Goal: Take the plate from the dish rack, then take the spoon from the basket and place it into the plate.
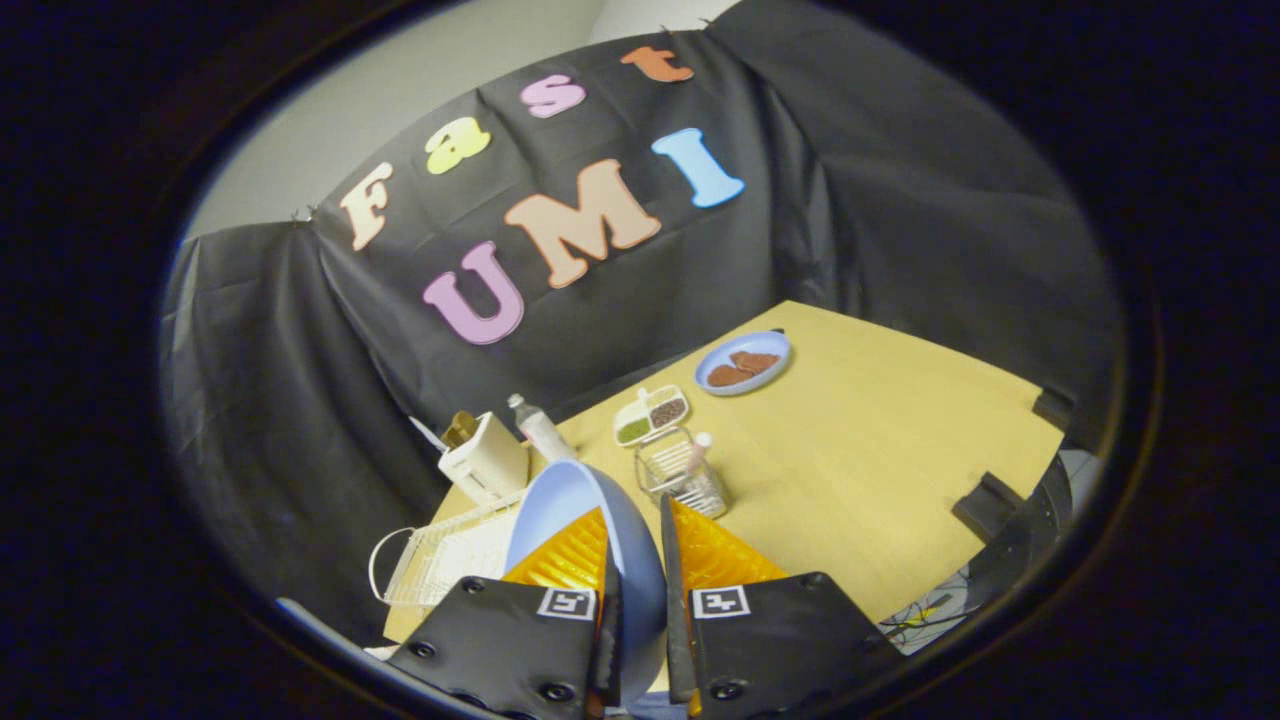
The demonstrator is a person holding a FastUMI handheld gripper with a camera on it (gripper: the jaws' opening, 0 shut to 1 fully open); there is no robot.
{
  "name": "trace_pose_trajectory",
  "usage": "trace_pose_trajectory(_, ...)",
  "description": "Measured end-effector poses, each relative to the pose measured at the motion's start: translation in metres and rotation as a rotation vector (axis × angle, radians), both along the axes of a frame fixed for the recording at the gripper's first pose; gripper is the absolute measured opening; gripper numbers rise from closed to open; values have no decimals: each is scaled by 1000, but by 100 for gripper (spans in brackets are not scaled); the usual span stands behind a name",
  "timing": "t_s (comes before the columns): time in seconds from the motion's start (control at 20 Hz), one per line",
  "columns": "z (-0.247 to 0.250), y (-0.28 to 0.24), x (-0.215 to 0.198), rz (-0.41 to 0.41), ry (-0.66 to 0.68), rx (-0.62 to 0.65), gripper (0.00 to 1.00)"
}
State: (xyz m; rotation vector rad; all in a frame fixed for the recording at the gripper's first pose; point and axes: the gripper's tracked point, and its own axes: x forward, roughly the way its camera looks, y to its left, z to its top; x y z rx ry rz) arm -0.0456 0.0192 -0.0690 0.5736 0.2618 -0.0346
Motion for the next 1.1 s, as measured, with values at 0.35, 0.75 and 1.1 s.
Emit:
trace_pose_trajectory(0.35,-95,-20,27,-39,50,119,21)
trace_pose_trajectory(0.75,-139,-19,61,-36,71,138,21)
trace_pose_trajectory(1.1,-173,-27,70,-51,139,96,21)
